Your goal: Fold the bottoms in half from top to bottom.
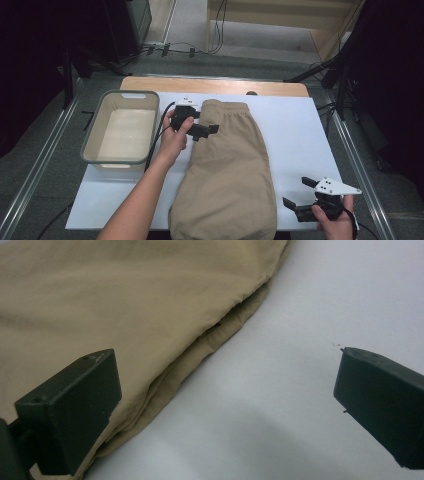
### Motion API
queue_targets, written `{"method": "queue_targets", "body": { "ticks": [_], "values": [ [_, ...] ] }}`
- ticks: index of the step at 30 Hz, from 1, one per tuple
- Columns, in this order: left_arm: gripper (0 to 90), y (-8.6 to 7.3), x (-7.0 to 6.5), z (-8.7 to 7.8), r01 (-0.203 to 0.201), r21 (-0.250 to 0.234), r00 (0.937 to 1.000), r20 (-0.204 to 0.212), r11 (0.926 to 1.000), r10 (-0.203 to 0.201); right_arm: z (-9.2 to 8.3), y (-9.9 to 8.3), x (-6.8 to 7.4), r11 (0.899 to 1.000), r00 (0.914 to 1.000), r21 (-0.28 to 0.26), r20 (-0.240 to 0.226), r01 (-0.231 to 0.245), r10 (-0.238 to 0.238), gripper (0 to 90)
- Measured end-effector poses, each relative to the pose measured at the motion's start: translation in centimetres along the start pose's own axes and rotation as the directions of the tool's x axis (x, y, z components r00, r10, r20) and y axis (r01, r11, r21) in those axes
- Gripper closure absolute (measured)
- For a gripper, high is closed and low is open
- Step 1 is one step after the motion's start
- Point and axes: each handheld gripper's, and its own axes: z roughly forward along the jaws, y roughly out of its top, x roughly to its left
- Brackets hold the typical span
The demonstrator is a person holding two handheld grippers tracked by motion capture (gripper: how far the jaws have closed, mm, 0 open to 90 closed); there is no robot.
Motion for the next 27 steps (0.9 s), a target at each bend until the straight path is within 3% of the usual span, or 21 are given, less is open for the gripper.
{"method": "queue_targets", "body": {
  "ticks": [6, 11, 15, 20, 27],
  "values": [
    [1.2, 0.3, 2.1, 1.4, 0.054, -0.014, 0.9982, -0.025, 0.9984, -0.054, 0.2, 1.6, -0.5, 1.000, 1.0000, -0.027, 0.002, -0.005, 0.005, 0.0],
    [16.8, 0.6, 2.6, 2.7, 0.065, 0.006, 0.9934, -0.094, 0.9979, -0.064, 1.1, 3.5, -1.2, 0.999, 0.9999, -0.036, 0.013, 0.006, -0.005, 0.0],
    [30.0, 0.5, 3.5, 3.7, 0.108, 0.022, 0.9904, -0.089, 0.9939, -0.105, 2.2, 5.3, -2.0, 0.999, 0.9998, -0.041, 0.016, 0.009, -0.009, 0.0],
    [41.6, 0.3, 4.4, 4.9, 0.151, 0.035, 0.9819, -0.120, 0.9879, -0.146, 4.0, 8.2, -3.1, 0.998, 1.0000, -0.059, 0.005, 0.003, -0.003, 0.0],
    [46.8, 0.0, 5.4, 5.3, 0.184, 0.051, 0.9683, -0.181, 0.9817, -0.172, 7.4, 12.8, -4.2, 0.998, 0.9999, -0.063, -0.012, -0.008, 0.008, 0.0]
  ]
}}
